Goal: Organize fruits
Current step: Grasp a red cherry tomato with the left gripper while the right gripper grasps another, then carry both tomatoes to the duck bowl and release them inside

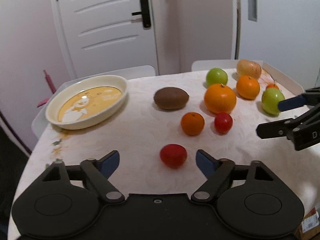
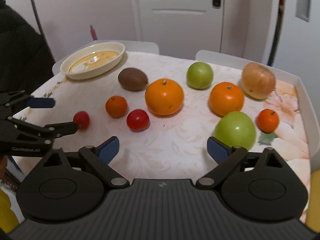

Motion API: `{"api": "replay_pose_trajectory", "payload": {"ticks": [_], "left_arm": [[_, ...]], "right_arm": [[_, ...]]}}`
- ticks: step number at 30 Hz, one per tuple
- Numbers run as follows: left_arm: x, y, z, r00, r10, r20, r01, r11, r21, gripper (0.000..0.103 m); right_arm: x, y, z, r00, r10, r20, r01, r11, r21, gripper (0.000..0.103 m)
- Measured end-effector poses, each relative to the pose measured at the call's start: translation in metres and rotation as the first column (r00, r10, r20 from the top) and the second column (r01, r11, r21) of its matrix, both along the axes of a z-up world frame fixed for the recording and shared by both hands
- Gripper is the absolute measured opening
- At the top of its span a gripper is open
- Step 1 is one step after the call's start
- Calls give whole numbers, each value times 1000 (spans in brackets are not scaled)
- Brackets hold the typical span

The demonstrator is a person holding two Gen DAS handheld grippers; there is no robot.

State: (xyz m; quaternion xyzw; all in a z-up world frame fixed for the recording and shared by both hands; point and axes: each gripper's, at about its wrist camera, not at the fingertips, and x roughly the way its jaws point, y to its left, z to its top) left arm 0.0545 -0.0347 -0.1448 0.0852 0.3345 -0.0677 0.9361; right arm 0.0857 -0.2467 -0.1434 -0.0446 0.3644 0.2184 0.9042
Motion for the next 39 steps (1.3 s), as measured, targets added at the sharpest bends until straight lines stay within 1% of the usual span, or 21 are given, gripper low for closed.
{"api": "replay_pose_trajectory", "payload": {"ticks": [2, 6, 8, 10, 13, 14, 15, 17, 18, 24, 31, 32, 33, 34, 36, 39], "left_arm": [[5, -2, -6, 1000, -9, -10, 9, 1000, 0, 75], [12, -4, -14, 999, -18, -26, 18, 1000, -4, 62], [14, -4, -16, 999, -26, -31, 26, 1000, -5, 60], [16, -5, -17, 999, -34, -32, 33, 999, -7, 60], [19, -5, -20, 999, -33, -40, 32, 999, -15, 59], [20, -5, -21, 999, -34, -42, 33, 999, -20, 56], [20, -4, -21, 998, -38, -43, 36, 999, -28, 50], [21, -4, -21, 998, -49, -45, 47, 998, -46, 42], [21, -4, -21, 998, -52, -45, 50, 998, -48, 40], [21, -3, -20, 998, -44, -46, 42, 998, -44, 39], [18, 4, -20, 998, -28, -48, 27, 999, -38, 39], [18, 5, -20, 999, -25, -48, 23, 999, -37, 39], [18, 6, -20, 999, -23, -48, 21, 999, -38, 39], [18, 6, -20, 999, -21, -48, 19, 999, -39, 39], [18, 7, -20, 999, -15, -49, 13, 999, -37, 39], [17, 9, -18, 999, 2, -49, -4, 999, -32, 39]], "right_arm": [[3, 2, -5, 1000, 10, -5, -10, 1000, 9, 103], [5, 7, -9, 999, 32, -2, -32, 999, 17, 99], [8, 11, -10, 999, 46, 0, -46, 999, 20, 95], [11, 15, -12, 999, 54, 0, -54, 998, 20, 94], [16, 19, -16, 998, 61, -5, -61, 998, 24, 89], [18, 21, -17, 998, 62, -7, -62, 998, 25, 87], [19, 22, -17, 998, 64, -8, -64, 998, 27, 84], [21, 26, -18, 998, 68, -6, -68, 997, 29, 82], [22, 27, -19, 998, 71, -4, -70, 997, 30, 81], [27, 39, -21, 996, 93, 16, -93, 996, 11, 71], [32, 49, -24, 994, 107, 33, -106, 994, -18, 64], [33, 50, -24, 994, 105, 36, -104, 994, -22, 62], [33, 51, -24, 994, 102, 40, -101, 995, -27, 52], [33, 52, -24, 994, 101, 45, -99, 994, -36, 48], [32, 52, -24, 994, 101, 49, -99, 994, -40, 48], [28, 50, -18, 993, 99, 58, -98, 995, -21, 48]]}}
